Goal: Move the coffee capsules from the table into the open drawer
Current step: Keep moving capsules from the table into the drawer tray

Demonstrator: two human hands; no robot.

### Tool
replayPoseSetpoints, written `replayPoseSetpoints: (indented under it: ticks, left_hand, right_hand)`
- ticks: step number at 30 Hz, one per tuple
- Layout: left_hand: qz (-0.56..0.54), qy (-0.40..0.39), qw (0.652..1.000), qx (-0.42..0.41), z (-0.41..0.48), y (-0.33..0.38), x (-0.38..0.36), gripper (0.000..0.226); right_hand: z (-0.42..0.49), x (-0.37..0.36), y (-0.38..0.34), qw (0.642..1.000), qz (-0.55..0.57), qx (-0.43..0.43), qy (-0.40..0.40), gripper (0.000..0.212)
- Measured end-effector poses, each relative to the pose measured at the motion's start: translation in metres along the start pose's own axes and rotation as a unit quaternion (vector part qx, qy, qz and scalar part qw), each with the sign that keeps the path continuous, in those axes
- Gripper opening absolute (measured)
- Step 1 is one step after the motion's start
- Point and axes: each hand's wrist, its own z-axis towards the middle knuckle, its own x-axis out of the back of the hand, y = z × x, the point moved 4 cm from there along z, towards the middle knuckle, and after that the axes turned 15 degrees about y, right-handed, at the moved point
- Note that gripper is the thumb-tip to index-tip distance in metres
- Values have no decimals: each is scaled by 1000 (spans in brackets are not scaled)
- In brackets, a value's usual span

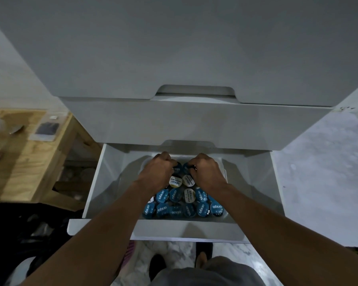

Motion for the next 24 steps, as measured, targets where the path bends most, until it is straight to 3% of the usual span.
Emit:
replayPoseSetpoints:
  ticks: [11, 20, 24]
  left_hand:
    - [21, -20, 1000, -8, -1, 1, 2, 28]
    - [103, 23, 990, 89, -8, 23, 37, 33]
    - [133, 45, 984, 108, -16, 35, 50, 32]
  right_hand:
    - [0, 5, 4, 1000, -4, 22, -2, 23]
    - [4, 22, 20, 997, 5, 70, 17, 17]
    - [0, 37, 24, 998, -17, 65, 2, 24]
